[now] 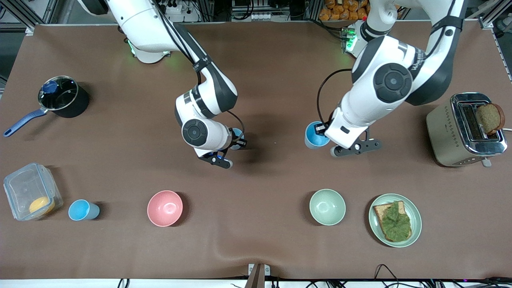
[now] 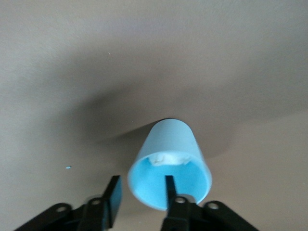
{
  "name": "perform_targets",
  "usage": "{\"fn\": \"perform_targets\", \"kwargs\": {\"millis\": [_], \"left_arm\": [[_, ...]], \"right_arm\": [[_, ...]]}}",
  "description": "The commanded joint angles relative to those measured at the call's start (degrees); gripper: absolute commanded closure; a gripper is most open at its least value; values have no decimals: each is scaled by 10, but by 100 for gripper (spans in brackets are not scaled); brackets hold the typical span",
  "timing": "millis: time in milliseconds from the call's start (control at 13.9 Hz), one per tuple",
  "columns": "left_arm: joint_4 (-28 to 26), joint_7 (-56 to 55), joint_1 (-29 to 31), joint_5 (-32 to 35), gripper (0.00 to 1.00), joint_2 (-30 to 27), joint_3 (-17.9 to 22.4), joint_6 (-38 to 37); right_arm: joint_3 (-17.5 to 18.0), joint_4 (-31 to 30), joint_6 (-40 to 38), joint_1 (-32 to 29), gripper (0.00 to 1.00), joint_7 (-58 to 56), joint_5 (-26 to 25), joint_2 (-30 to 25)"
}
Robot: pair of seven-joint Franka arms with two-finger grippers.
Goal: Stack blue cups with both arms
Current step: 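Set the right gripper's cup mid-table while the left gripper carries its cup over, then withdraw the right gripper while the left gripper holds its cup above the placed cup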
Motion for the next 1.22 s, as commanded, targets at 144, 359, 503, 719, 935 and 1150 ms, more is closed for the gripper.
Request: {"fn": "perform_targets", "kwargs": {"millis": [144,359,503,719,935,1150], "left_arm": [[21,-65,-40,-8,100,11,1,1],[21,-108,-69,-12,100,22,1,18],[21,-156,-104,-14,100,39,1,48],[21,-247,-157,-11,100,70,2,128],[21,-310,-205,-9,100,108,3,205],[21,-332,-236,-6,100,142,8,255]], "right_arm": [[-9,61,-164,-73,0,2,-2,-41],[-9,55,-220,-116,0,-70,-105,-74],[-10,52,-262,-156,0,-143,-130,-94],[-10,52,-309,-198,0,-246,-214,-110],[-10,45,-323,-235,0,-327,-227,-144],[-2,-59,-260,-293,0,-347,-244,-254]]}}
